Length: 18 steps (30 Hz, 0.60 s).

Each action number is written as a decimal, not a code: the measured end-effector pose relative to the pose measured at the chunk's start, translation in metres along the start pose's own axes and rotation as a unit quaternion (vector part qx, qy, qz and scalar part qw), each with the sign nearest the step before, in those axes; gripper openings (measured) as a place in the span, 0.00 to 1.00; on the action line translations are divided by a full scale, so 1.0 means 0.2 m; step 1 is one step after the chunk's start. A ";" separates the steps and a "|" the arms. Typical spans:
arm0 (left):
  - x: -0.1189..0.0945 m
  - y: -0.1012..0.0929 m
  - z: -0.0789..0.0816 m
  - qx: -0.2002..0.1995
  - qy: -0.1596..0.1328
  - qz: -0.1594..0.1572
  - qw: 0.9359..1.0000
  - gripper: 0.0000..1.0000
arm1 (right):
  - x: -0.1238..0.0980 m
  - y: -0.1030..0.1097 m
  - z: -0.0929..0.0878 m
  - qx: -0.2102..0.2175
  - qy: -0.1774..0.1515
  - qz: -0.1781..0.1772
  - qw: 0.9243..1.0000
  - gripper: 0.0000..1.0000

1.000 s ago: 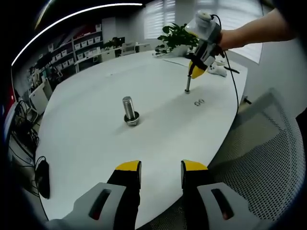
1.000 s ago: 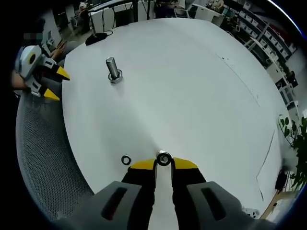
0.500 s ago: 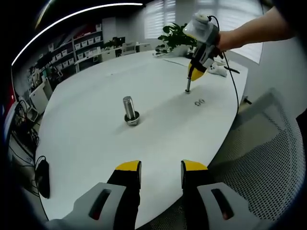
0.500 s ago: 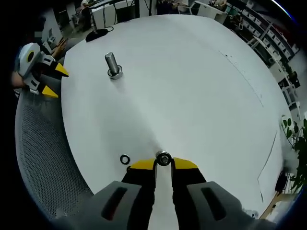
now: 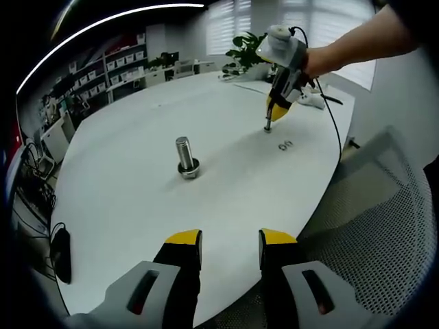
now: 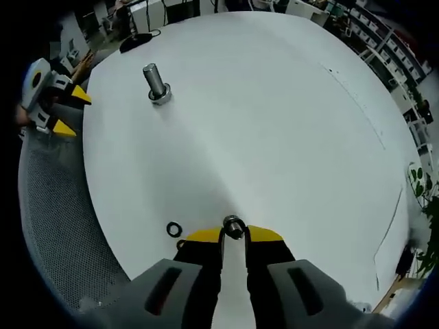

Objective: Place the washer onto the threaded stud by aligning its center hole with the stud, sliding it down to the base, and recovering from edge contact or off-axis alignment until the washer reaches the visible bottom stop.

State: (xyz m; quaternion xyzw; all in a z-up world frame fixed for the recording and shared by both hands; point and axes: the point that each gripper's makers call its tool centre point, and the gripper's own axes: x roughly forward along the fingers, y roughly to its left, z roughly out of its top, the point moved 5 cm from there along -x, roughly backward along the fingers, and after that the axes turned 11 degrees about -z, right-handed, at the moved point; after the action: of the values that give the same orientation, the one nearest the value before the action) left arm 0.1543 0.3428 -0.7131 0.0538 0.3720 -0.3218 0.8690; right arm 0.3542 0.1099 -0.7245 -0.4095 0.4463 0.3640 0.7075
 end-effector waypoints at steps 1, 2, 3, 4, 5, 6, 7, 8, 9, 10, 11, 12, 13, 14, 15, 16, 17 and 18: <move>0.00 0.00 0.00 0.000 -0.001 0.000 1.000 0.31 | 0.01 0.00 0.00 -0.001 0.001 0.000 1.000 0.14; 0.00 0.00 0.00 0.000 -0.001 0.000 1.000 0.31 | 0.02 0.00 0.00 -0.002 0.002 0.001 1.000 0.14; 0.00 0.00 0.00 -0.001 0.000 0.001 1.000 0.31 | 0.03 0.00 -0.01 0.002 0.007 0.004 1.000 0.14; 0.00 0.00 0.00 -0.001 0.001 0.001 1.000 0.31 | 0.03 0.01 -0.01 0.007 0.009 0.007 1.000 0.14; 0.00 0.00 0.00 -0.002 0.001 0.000 1.000 0.31 | 0.04 0.01 -0.01 0.010 0.011 0.009 1.000 0.14; 0.00 0.00 0.00 -0.001 0.001 0.000 1.000 0.31 | 0.05 0.01 -0.01 0.010 0.012 0.009 1.000 0.14; 0.00 0.00 0.00 -0.001 0.001 0.000 1.000 0.31 | 0.06 0.01 -0.02 0.008 0.012 0.009 1.000 0.14; 0.00 0.00 -0.01 -0.002 0.002 -0.001 1.000 0.31 | 0.06 0.01 -0.02 0.007 0.013 0.010 1.000 0.14; 0.00 0.00 -0.01 -0.002 0.003 0.000 1.000 0.31 | 0.07 0.02 -0.02 0.006 0.015 0.011 1.000 0.14; 0.00 0.00 -0.01 -0.002 0.003 0.000 1.000 0.31 | 0.07 0.02 -0.01 0.005 0.016 0.011 1.000 0.14; 0.00 0.00 0.00 -0.002 0.002 0.000 1.000 0.31 | 0.08 0.02 -0.01 0.003 0.017 0.010 1.000 0.14; 0.00 0.00 -0.01 -0.002 0.002 0.000 1.000 0.31 | 0.08 0.02 -0.01 0.002 0.018 0.011 1.000 0.14; 0.00 0.00 -0.01 -0.002 0.003 0.000 1.000 0.31 | 0.08 0.02 -0.01 0.002 0.019 0.012 1.000 0.15; 0.00 0.00 -0.01 -0.003 0.004 0.000 1.000 0.31 | 0.08 0.02 -0.01 0.000 0.018 0.012 1.000 0.15; 0.00 0.00 -0.01 -0.002 0.004 -0.001 1.000 0.31 | 0.08 0.03 -0.01 -0.001 0.019 0.012 1.000 0.15; 0.00 0.00 -0.01 -0.002 0.003 0.000 1.000 0.31 | 0.08 0.03 -0.02 -0.001 0.022 0.012 1.000 0.15; 0.00 0.00 -0.01 -0.003 0.003 0.000 1.000 0.31 | 0.09 0.03 -0.02 0.000 0.024 0.012 1.000 0.15; 0.00 0.00 -0.01 -0.004 0.004 0.000 1.000 0.31 | 0.09 0.03 -0.02 0.001 0.023 0.013 1.000 0.15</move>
State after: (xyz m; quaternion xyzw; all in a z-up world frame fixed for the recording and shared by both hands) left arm 0.1537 0.3435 -0.7148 0.0517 0.3762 -0.3205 0.8678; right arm 0.3540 0.1112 -0.7432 -0.4117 0.4681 0.3632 0.6925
